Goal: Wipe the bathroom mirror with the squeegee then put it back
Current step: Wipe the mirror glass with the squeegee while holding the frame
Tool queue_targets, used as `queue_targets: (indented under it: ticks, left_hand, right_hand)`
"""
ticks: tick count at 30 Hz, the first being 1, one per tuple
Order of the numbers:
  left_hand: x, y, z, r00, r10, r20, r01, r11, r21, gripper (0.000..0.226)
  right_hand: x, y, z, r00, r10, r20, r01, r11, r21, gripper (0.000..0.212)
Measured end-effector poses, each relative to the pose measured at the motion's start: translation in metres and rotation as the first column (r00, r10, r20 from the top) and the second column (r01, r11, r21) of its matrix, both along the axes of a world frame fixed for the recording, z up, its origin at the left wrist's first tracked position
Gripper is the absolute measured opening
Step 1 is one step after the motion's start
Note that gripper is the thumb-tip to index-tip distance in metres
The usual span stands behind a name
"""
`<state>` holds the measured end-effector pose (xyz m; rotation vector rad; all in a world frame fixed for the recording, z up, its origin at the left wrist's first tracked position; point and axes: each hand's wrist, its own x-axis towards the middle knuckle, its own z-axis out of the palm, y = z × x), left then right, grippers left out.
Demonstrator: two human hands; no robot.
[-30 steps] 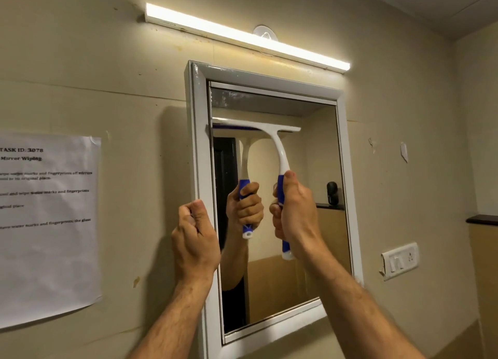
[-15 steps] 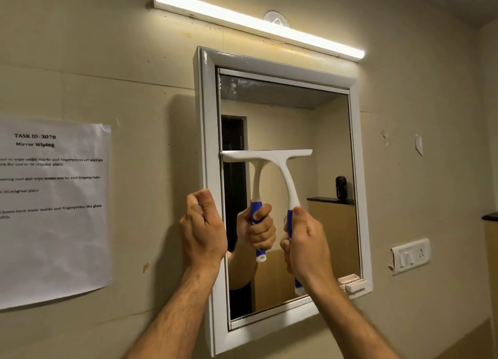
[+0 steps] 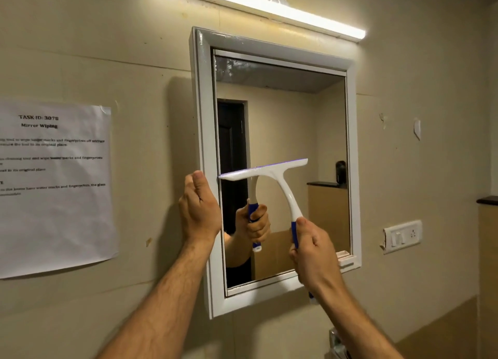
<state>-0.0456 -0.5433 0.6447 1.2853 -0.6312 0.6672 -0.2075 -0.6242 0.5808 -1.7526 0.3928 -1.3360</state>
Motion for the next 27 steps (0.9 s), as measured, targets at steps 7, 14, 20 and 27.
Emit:
queue_targets:
  ticks: [7, 14, 20, 27]
  left_hand:
    - [-0.001, -0.002, -0.023, 0.999, 0.01, -0.032, -0.011, 0.999, -0.034, 0.052]
    - [-0.005, 0.002, -0.045, 0.997, -0.022, -0.068, 0.019, 0.999, -0.045, 0.036]
    - [0.002, -0.002, -0.055, 0.993, -0.094, -0.077, 0.093, 0.995, -0.02, 0.058]
    - [0.004, -0.002, -0.057, 0.994, -0.039, -0.098, 0.041, 0.999, 0.021, 0.057]
  right_hand:
    - [0.017, -0.003, 0.009, 0.998, -0.021, 0.054, 0.022, 1.0, -0.017, 0.043]
    - [0.024, 0.003, -0.078, 0.999, 0.011, 0.032, -0.012, 0.999, 0.045, 0.041]
    - [0.009, 0.005, -0.135, 0.997, 0.081, 0.001, -0.081, 0.992, 0.092, 0.048]
    - [0.008, 0.006, -0.109, 0.995, 0.087, 0.054, -0.094, 0.987, 0.128, 0.052]
